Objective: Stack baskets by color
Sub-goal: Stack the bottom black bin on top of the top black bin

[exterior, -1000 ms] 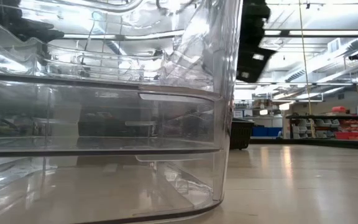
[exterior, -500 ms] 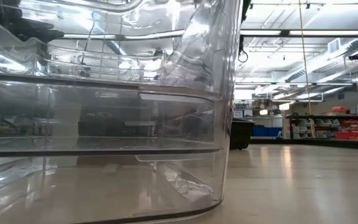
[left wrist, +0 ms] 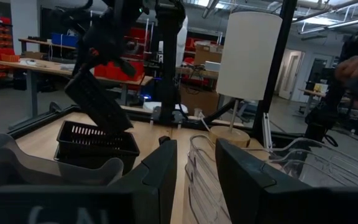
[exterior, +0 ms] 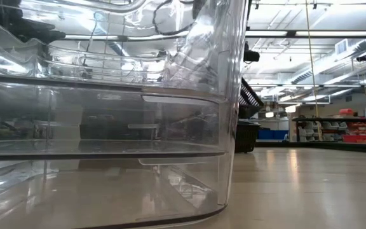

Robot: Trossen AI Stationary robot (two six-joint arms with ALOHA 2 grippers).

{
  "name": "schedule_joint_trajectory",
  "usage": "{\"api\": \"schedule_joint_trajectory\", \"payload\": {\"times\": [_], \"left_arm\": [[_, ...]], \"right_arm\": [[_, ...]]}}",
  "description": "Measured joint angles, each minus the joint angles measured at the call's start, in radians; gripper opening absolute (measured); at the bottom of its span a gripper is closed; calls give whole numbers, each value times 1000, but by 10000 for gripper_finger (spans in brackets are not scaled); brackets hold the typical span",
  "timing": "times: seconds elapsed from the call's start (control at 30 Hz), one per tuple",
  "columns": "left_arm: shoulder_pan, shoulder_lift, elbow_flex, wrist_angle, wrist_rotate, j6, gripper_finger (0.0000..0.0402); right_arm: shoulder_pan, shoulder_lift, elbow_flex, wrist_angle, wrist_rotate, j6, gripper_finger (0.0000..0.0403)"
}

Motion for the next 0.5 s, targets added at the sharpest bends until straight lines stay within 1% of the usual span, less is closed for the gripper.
{"api": "schedule_joint_trajectory", "payload": {"times": [0.1,0.33,0.5], "left_arm": [[0,0,0,0,0,0,117],[0,0,0,-2,0,0,117],[0,0,0,3,0,0,117]], "right_arm": [[19,18,-1,27,37,-29,4],[47,58,-2,52,37,-62,4],[47,123,-2,45,36,-74,4]]}}
